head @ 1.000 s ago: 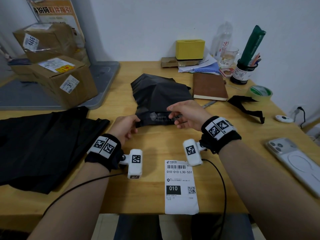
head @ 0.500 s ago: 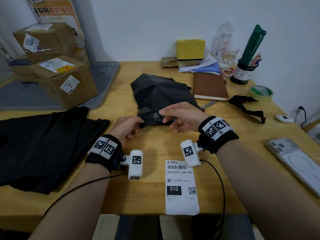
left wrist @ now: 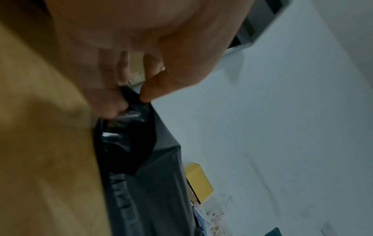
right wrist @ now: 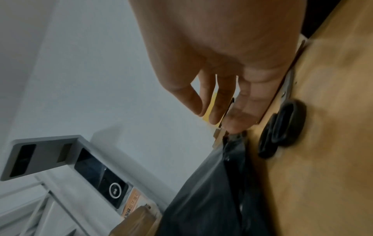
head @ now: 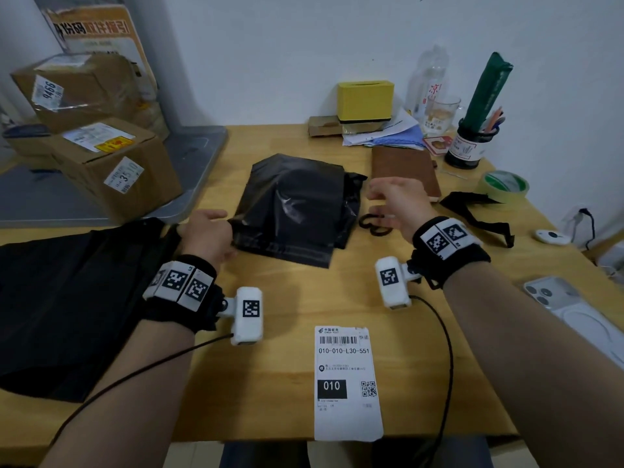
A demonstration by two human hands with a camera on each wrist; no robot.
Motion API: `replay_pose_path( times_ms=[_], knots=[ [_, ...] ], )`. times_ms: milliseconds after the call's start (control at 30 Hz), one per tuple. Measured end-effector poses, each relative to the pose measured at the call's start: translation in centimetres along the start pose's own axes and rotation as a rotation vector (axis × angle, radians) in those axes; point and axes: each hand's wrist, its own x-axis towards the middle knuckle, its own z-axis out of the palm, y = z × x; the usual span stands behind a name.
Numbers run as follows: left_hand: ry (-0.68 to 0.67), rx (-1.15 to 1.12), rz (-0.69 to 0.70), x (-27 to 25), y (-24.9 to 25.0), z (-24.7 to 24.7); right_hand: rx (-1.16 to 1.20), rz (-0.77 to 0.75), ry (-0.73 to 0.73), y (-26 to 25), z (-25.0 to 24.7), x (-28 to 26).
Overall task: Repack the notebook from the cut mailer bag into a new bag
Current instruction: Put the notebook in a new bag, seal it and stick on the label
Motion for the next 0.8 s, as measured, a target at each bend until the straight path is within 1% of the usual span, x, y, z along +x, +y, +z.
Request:
replay_pose_path(
  times_ms=[67, 133, 200, 267, 333, 367, 433, 533, 600, 633, 700, 800],
  knots=[
    [-0.114, 0.132, -0.053, -0.2, 0.7, 0.3, -0.040, -0.001, 0.045, -0.2, -1.1, 1.1],
    [-0.178, 0.208, -0.093, -0.3, 1.0, 0.5, -0.071, 0.002, 0.063, -0.3, -1.8, 2.1],
    [-0.206, 0.223, -0.128, -0.5, 1.0, 0.4, -0.101, 0.020, 0.059, -0.3, -2.0, 2.7],
    [-0.201, 0.273, -0.104, -0.3, 0.8, 0.3, -0.126, 0.050, 0.030, -0.2, -1.6, 2.8],
    [-0.186, 0.296, -0.068, -0.2, 0.6, -0.1, -0.140, 0.064, -0.040, -0.2, -0.7, 2.5],
    [-0.190, 0.282, -0.080, -0.2, 0.4, -0.4, -0.142, 0.067, -0.094, -0.2, -0.1, 2.0],
    [-0.211, 0.229, -0.126, -0.4, 0.3, -1.2, -0.146, 0.080, -0.259, -0.4, 1.5, 0.8],
    [-0.281, 0.124, -0.203, -1.1, 0.0, -2.1, -0.156, 0.121, -0.556, -0.7, 4.0, -1.2],
    [-0.321, 0.073, -0.218, -1.4, -0.3, -2.4, -0.195, 0.159, -0.698, -0.3, 5.4, -2.1],
    [-0.324, 0.066, -0.213, -1.6, -0.5, -2.6, -0.235, 0.181, -0.742, 0.0, 6.0, -2.4],
    [-0.295, 0.056, -0.198, -1.7, -0.8, -3.1, -0.328, 0.226, -0.760, 1.0, 6.6, -2.7],
    [-0.252, 0.049, -0.184, -1.8, -1.0, -3.9, -0.375, 0.306, -0.662, 2.1, 6.7, -2.5]
  ],
)
